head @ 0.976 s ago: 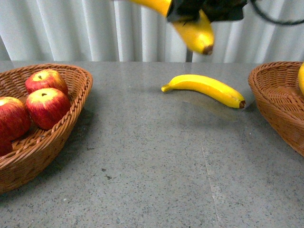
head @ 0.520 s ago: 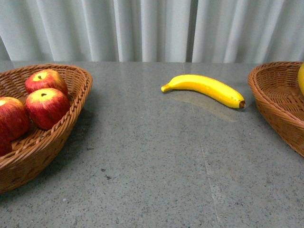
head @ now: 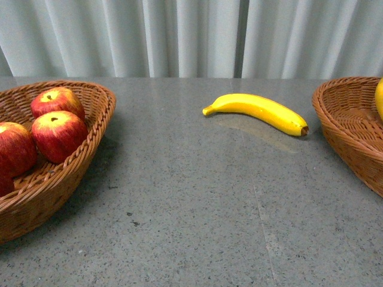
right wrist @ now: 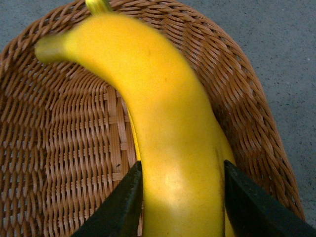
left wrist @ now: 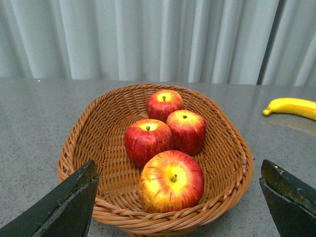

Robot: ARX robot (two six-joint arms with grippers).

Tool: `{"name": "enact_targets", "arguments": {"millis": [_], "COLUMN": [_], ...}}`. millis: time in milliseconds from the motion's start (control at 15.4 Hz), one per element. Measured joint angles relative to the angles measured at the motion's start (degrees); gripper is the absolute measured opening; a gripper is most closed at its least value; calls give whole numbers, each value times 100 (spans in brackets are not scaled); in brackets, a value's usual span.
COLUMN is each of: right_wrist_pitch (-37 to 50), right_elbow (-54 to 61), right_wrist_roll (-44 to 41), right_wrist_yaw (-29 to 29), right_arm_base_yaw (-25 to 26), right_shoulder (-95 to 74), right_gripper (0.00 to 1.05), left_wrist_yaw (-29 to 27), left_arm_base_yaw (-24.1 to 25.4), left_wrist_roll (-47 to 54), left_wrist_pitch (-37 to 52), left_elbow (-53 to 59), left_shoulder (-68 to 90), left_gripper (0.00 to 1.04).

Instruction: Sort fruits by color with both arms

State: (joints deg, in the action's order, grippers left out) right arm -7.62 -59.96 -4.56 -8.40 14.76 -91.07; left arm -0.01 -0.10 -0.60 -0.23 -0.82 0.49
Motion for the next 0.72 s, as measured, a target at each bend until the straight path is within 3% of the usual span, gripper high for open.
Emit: {"name": "enact_targets", "arguments": {"millis": [195, 325, 520, 716], "right_wrist_pitch": [-66, -162, -140, -177], "right_elbow": [-92, -455, -1180, -1958], "right_wrist_roll": [63, 234, 518, 560], "right_wrist_yaw": [-157, -295, -402, -323], "right_arm_base_yaw": [-109, -442, -1453, -2623], "right_shoulder": [103, 398, 667, -321], "right_gripper": [76, 100, 98, 98], "left_wrist_yaw": [0, 0, 0, 0], "left_arm_base_yaw": [0, 0, 0, 0], "left_wrist_roll": [0, 0, 0, 0], "left_wrist_pitch": [0, 2, 2, 2], "left_elbow": [0, 0, 0, 0], "left_shoulder": [0, 0, 0, 0], "left_gripper": [98, 98, 98, 98]}}
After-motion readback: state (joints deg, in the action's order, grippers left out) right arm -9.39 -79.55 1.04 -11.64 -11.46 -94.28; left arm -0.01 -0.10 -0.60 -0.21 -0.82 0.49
